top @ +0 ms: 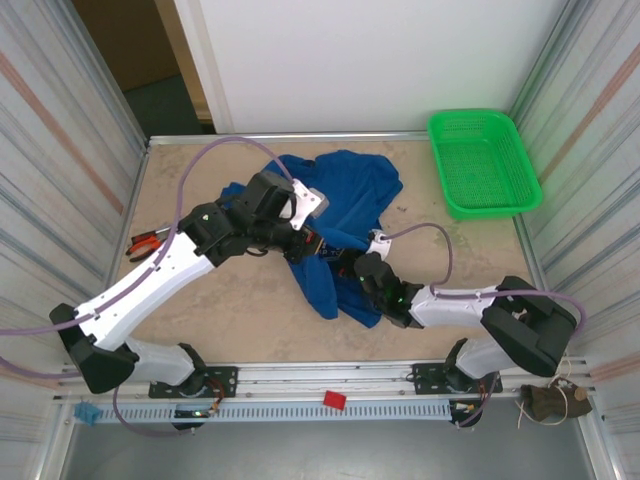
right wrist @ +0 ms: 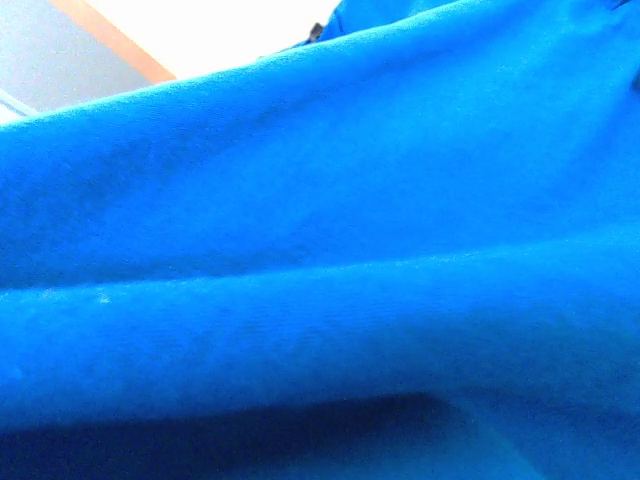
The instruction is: Fold the inside-out t-shirt
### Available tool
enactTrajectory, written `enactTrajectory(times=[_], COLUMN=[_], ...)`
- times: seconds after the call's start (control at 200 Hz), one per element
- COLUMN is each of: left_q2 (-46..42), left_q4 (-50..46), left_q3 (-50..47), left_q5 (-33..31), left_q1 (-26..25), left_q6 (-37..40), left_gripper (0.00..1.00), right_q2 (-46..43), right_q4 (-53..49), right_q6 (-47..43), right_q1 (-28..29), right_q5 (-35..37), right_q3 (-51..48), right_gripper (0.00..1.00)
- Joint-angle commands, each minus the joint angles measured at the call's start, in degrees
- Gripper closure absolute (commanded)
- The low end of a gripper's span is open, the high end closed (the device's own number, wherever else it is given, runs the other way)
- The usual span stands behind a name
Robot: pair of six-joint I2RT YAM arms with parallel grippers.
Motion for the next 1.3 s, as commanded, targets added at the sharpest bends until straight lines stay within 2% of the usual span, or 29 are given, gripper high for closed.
enactTrajectory(times=[0.0,0.095,0.266,0.426,0.596,0.726,0.907,1.082,1.202,1.293], left_q2=[1.59,3.98,6.71,8.24,8.61,7.62,6.33,8.18,9.36,8.57], left_q4=[1.73,1.6,1.37,-0.64,-1.17,-1.25,-0.4,1.04,0.41,-0.2], left_q3=[4.8,9.9,19.07,24.43,23.29,21.44,22.48,29.58,34.14,33.54], left_q5=[3.27,3.23,3.55,2.84,3.4,3.98,7.09,8.31,9.02,7.58], left_q1=[-1.17,-2.68,-3.69,-3.72,-3.72,-4.11,-5.21,-8.14,-9.16,-9.09], left_q6=[-1.3,-1.7,-3.17,-2.81,-3.11,-3.53,-5.62,-6.98,-7.09,-6.58], left_gripper=[1.0,1.0,1.0,1.0,1.0,1.0,1.0,1.0,1.0,1.0], right_q2=[4.09,9.04,15.78,15.49,15.06,15.99,18.26,23.56,25.33,24.86], right_q4=[1.2,3.9,10.4,9.71,5.8,2.85,-3.03,-6.93,-8.93,-8.38], right_q6=[-2.47,-0.09,2.91,-2.45,-7.48,-7.12,0.69,2.03,6.03,9.07], right_q1=[1.04,2.36,4.76,8.97,12.42,9.16,-0.23,-2.19,-3.31,-5.28], right_q5=[-4.57,-3.84,2.32,6.24,9.45,7.68,-1.26,-2.58,-1.22,-1.61], right_q3=[4.4,6.31,7.78,8.76,10.72,14.2,19.12,25.87,27.32,25.57], right_gripper=[1.0,1.0,1.0,1.0,1.0,1.0,1.0,1.0,0.91,0.85])
